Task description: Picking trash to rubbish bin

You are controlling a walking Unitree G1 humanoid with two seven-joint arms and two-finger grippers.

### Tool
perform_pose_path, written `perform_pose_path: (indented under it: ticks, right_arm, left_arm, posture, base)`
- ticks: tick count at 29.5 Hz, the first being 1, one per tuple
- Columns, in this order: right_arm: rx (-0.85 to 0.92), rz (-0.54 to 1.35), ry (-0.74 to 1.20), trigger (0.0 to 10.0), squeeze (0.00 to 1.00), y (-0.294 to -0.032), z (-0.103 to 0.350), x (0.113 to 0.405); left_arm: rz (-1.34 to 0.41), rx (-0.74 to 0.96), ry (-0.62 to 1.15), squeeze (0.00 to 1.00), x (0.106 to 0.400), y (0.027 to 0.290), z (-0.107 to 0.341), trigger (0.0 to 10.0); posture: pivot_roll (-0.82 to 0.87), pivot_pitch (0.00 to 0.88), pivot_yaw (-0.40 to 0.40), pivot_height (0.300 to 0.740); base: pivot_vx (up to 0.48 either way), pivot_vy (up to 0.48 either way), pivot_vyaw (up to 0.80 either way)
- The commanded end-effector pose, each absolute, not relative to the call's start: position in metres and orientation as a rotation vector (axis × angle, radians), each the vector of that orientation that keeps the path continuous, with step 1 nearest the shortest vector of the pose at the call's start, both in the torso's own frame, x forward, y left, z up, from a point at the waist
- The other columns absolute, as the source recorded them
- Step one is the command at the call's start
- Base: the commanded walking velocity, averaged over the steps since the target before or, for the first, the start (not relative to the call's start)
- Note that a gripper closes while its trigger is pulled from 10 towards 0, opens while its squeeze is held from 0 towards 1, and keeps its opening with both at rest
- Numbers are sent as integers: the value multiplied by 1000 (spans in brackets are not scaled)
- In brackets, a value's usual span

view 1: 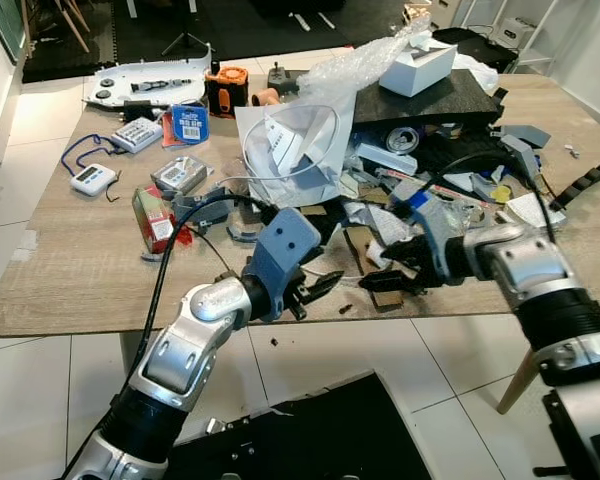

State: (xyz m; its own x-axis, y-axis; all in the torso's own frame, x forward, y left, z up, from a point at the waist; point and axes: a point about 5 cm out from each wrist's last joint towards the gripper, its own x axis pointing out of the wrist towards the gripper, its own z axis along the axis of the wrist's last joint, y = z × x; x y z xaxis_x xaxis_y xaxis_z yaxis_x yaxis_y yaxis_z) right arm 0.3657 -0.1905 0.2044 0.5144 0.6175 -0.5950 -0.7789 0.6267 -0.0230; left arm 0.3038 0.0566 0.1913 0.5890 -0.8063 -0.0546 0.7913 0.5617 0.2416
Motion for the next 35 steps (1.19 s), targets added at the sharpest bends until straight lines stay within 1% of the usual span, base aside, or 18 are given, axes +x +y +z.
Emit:
perform_pose_path:
  ticks: [1, 5, 6, 7, 8, 9, 10, 15, 22, 25, 29, 32, 35]
  right_arm:
    - [-277, 877, 577, 10000, 0, -186, 209, 365]
    - [-283, 869, 577, 10000, 0, -189, 215, 365]
    - [-318, 829, 581, 10000, 0, -195, 217, 367]
    - [-318, 829, 581, 10000, 0, -195, 217, 367]
    - [-364, 776, 586, 10000, 0, -200, 215, 369]
    - [-364, 776, 586, 10000, 0, -200, 215, 369]
    - [-392, 738, 585, 10000, 0, -203, 214, 371]
    - [-374, 721, 576, 10000, 0, -202, 213, 373]
    - [-360, 722, 603, 10000, 0, -199, 205, 372]
    - [-320, 703, 597, 10000, 0, -195, 202, 375]
    - [-288, 650, 576, 10000, 0, -187, 196, 382]
    - [-252, 584, 546, 10000, 0, -177, 191, 390]
    - [-238, 564, 536, 10000, 0, -172, 189, 392]
  left_arm:
    - [-962, 261, -56, 0, 302, 53, 188, 10000]
    - [-964, 260, -57, 0, 302, 53, 188, 10000]
    - [-962, 261, -56, 0, 302, 53, 188, 10000]
    - [-962, 261, -56, 0, 302, 53, 188, 10000]
    - [-962, 263, -56, 0, 302, 53, 188, 10000]
    - [-962, 263, -56, 0, 302, 53, 188, 10000]
    - [-962, 264, -54, 0, 302, 53, 188, 10000]
    - [-963, 266, -55, 0, 302, 53, 187, 10000]
    - [-959, 271, -56, 0, 303, 53, 188, 10000]
    - [-960, 269, -56, 0, 303, 53, 188, 10000]
    - [-961, 266, -56, 0, 303, 52, 188, 10000]
    - [-961, 267, -57, 0, 304, 52, 188, 10000]
    - [-961, 267, -57, 0, 304, 51, 188, 10000]
  posture:
    - [47, 186, -23, 740]
    - [51, 188, -28, 740]
    - [51, 188, -28, 740]
    - [51, 188, -28, 740]
    - [51, 188, -28, 740]
    - [51, 188, -28, 740]
    - [51, 188, -28, 740]
    - [51, 188, -28, 740]
    - [51, 196, -30, 740]
    - [51, 196, -30, 740]
    - [51, 196, -30, 740]
    - [52, 200, -26, 740]
    - [52, 200, -26, 740]
  base:
    - [0, 0, 0]
    - [0, 0, 0]
    - [0, 0, 0]
    - [0, 0, 0]
    - [0, 0, 0]
    - [0, 0, 0]
    - [0, 0, 0]
    - [0, 0, 0]
    - [0, 0, 0]
    - [0, 0, 0]
    - [0, 0, 0]
    - [0, 0, 0]
    - [0, 0, 0]
